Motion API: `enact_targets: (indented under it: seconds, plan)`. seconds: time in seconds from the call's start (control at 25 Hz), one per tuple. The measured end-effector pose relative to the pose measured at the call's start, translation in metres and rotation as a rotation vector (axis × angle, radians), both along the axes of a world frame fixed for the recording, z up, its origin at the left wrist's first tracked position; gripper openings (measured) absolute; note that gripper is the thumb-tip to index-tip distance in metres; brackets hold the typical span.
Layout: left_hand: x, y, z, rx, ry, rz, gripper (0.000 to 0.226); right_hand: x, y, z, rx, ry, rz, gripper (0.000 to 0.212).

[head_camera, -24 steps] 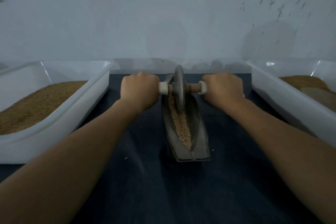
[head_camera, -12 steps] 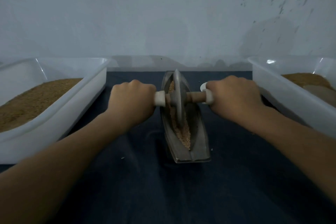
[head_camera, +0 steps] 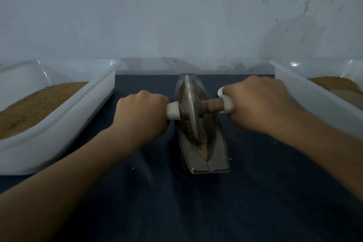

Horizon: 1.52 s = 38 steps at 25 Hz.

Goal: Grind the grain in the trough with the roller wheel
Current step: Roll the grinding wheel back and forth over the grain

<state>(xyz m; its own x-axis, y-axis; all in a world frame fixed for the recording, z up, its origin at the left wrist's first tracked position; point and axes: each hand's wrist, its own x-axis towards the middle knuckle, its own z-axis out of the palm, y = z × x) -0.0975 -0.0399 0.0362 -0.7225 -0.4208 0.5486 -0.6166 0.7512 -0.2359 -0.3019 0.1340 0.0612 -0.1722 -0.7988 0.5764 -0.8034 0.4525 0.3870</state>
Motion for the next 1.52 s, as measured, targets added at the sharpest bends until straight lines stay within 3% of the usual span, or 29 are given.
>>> enact_targets:
  seconds: [0.08,0.24,0.28,0.36,0.48,0.6,0.68,0.76,0.84,0.92,1.0,1.12,1.32,1.4,1.52]
  plan:
    - [-0.025,-0.006,0.007,0.01,-0.03,0.073,0.005,-0.006,-0.028,0.0,0.057,-0.225,-0.092,0.017]
    - [-0.064,-0.02,0.041,-0.04,-0.165,0.06,0.016,-0.018,-0.048,-0.009,0.056,-0.472,-0.165,0.011]
    - [-0.058,-0.019,0.041,-0.036,-0.168,0.045,0.015,-0.018,-0.042,-0.009,0.06,-0.45,-0.167,0.013]
    - [-0.029,-0.011,0.022,-0.075,-0.095,-0.011,0.008,-0.016,-0.022,-0.012,0.028,-0.226,-0.095,0.023]
    - [0.015,0.001,0.001,-0.144,0.037,-0.162,0.043,0.003,0.011,-0.013,-0.111,0.029,0.057,0.031]
    - [0.003,-0.011,0.008,-0.139,-0.014,-0.106,0.029,-0.004,0.001,-0.012,-0.033,-0.073,0.017,0.022]
    - [-0.028,-0.027,0.023,-0.004,-0.067,-0.011,0.011,-0.015,-0.027,0.003,0.073,-0.284,-0.108,0.017]
    - [-0.05,-0.041,0.036,0.124,-0.141,0.046,0.016,-0.027,-0.05,0.011,0.134,-0.402,-0.157,0.013]
    - [-0.042,-0.039,0.029,0.132,-0.126,0.051,0.013,-0.024,-0.044,0.008,0.129,-0.327,-0.138,0.015]
    - [-0.011,-0.025,0.008,0.034,-0.027,-0.014,0.011,-0.016,-0.017,-0.004,0.062,-0.129,-0.082,0.02]
    - [0.022,-0.007,0.001,-0.09,0.035,-0.102,0.03,-0.002,0.017,-0.01,0.0,-0.041,-0.022,0.021]
    - [0.026,-0.004,0.008,-0.165,0.058,-0.131,0.035,0.0,0.028,-0.006,-0.071,-0.078,0.081,0.022]
    - [-0.036,-0.028,0.017,0.125,-0.025,0.101,0.005,-0.015,-0.045,0.005,0.05,-0.247,-0.165,0.011]
    - [-0.042,-0.033,0.021,0.175,-0.043,0.11,0.006,-0.021,-0.052,0.013,0.113,-0.268,-0.164,0.01]
    - [-0.014,-0.021,0.005,0.06,-0.007,0.003,0.016,-0.017,-0.017,0.004,0.123,-0.171,-0.055,0.014]
